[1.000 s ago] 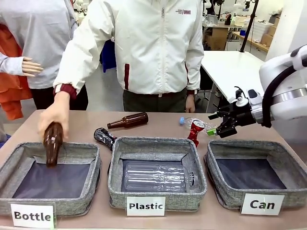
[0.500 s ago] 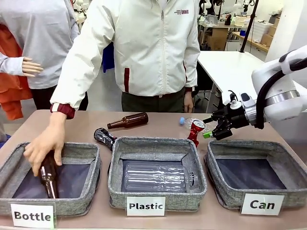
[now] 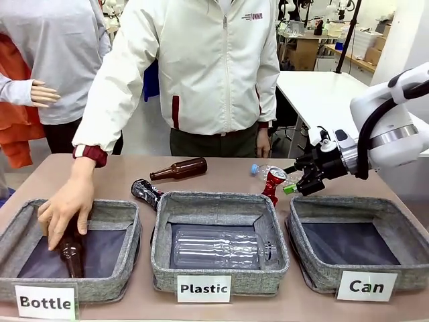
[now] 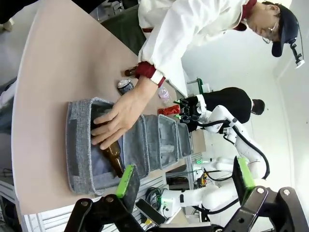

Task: Sort the can waste into the basket.
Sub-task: Pick up the can waste from the table and place it in the right Fabric basket.

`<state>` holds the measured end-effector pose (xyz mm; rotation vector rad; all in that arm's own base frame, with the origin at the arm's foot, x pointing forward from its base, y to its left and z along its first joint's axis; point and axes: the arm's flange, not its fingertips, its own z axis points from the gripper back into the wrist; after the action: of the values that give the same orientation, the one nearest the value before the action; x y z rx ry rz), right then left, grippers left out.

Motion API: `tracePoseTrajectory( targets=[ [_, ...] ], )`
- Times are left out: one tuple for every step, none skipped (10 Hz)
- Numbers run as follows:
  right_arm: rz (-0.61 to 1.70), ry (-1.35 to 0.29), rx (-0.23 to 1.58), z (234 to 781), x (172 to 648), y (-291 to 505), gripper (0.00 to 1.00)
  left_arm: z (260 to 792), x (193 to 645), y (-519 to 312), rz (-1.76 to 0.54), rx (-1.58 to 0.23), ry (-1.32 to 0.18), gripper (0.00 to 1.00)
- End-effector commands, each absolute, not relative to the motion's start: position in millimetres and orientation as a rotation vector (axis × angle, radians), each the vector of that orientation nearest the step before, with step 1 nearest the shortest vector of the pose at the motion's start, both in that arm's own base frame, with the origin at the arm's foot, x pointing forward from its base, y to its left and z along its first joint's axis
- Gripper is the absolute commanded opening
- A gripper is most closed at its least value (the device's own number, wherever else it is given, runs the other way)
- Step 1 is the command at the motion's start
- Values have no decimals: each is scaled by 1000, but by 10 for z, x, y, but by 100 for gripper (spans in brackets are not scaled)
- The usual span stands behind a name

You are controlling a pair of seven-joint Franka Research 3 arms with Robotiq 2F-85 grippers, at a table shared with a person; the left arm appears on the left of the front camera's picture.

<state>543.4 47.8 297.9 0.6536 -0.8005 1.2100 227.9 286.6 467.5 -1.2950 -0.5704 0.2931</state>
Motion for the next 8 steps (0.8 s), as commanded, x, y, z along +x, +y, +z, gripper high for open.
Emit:
tracePoseTrajectory(
  targets=[
    [1202,-769,677,3001,5555,531,100,4645,2253,2765,274,-1274,-550,100],
    [1203,-760,685,2992,5561,557,100,4593,2278,2675,258,-1263,-512,100],
    [1209,-746,690,2970,5566,589,100,4539,2304,2580,242,-1260,-470,100],
    [1215,-732,699,2950,5574,627,100,4518,2328,2508,227,-1260,-443,100],
    [1228,-714,708,2935,5580,665,100,4511,2350,2473,220,-1251,-434,100],
    [1241,-696,733,2924,5586,702,100,4506,2360,2434,209,-1247,-424,100],
    [1237,-693,751,2915,5593,734,100,4497,2364,2402,202,-1246,-413,100],
    [1226,-692,763,2902,5604,770,100,4457,2373,2337,199,-1231,-403,100]
  ],
)
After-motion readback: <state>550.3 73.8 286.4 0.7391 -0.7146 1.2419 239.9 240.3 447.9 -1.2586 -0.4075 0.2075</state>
